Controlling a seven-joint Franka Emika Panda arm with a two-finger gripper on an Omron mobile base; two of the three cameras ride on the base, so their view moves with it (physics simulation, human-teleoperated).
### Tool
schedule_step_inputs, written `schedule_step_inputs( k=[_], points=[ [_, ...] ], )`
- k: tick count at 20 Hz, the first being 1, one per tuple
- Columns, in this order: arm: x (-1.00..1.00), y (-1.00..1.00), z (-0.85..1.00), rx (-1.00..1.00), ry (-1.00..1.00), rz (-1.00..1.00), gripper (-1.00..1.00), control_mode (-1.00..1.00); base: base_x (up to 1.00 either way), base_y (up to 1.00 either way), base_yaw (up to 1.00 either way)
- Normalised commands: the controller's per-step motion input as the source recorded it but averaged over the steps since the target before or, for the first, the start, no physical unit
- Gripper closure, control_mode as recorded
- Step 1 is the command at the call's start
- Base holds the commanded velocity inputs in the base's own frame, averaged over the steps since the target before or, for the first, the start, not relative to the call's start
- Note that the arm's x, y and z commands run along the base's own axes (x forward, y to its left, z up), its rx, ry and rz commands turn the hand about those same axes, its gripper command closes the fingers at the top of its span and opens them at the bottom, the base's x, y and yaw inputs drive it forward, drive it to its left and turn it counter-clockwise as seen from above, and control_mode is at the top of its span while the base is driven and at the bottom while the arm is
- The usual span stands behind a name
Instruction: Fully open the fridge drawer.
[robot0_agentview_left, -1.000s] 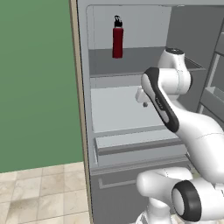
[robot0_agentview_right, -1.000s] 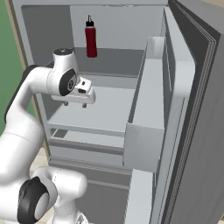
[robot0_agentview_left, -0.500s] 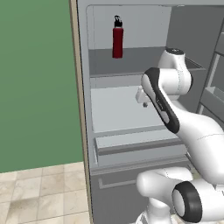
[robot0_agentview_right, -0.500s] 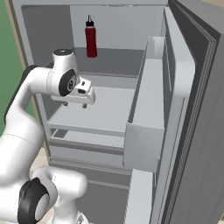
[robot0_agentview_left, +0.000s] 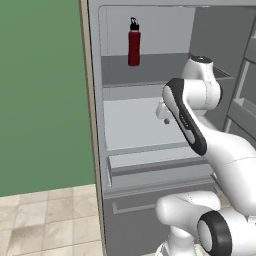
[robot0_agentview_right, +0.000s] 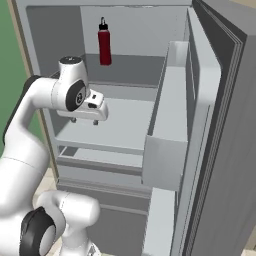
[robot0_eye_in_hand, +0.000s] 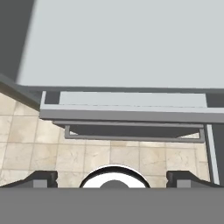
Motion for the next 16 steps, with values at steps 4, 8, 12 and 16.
schedule_step_inputs(
  k=[4,8,12,16],
  points=[
    [0.00,0.00,0.00,0.00,0.00,0.00,-1.00,1.00,-0.26,0.00,0.00],
    [0.00,0.00,0.00,0.00,0.00,0.00,-1.00,1.00,-0.46,-0.03,0.00],
    [0.00,0.00,0.00,0.00,0.00,0.00,-1.00,1.00,-0.50,-0.05,0.00],
    [0.00,0.00,0.00,0.00,0.00,0.00,-1.00,1.00,-0.18,0.00,0.00]
  ],
)
